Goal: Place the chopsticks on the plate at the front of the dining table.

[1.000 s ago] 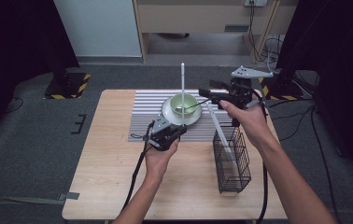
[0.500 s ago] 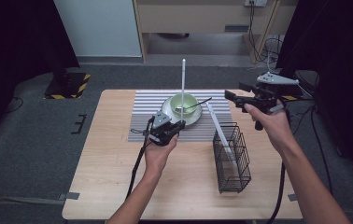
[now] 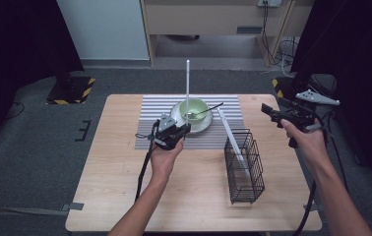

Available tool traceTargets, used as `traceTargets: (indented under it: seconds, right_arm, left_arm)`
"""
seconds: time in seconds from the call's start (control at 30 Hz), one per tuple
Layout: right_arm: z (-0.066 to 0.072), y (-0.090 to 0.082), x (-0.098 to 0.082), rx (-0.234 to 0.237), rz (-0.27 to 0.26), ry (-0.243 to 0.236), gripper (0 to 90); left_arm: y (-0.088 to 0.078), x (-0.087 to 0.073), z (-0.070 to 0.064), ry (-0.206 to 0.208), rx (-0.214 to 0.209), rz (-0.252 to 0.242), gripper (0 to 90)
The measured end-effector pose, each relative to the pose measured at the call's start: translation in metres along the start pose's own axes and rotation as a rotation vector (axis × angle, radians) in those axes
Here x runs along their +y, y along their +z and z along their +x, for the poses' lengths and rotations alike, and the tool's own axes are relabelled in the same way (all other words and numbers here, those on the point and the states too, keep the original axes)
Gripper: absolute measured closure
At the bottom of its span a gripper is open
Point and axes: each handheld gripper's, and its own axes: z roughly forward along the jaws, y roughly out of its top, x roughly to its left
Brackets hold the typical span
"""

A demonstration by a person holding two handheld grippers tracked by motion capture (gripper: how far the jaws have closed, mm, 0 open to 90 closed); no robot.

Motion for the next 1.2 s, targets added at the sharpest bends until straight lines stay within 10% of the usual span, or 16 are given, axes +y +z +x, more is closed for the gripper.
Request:
traceTargets:
  seconds: [0.43, 1.2]
  right_arm:
    - [-0.024, -0.008, -0.044, -0.08, 0.034, 0.026, 19.8]
    - [-0.029, 0.005, -0.123, -0.173, 0.177, -0.001, 14.7]
  left_arm:
    - [-0.008, 0.001, 0.016, -0.004, 0.064, -0.016, 86.5]
    - [0.003, -0.005, 0.03, -0.041, 0.13, -0.016, 86.4]
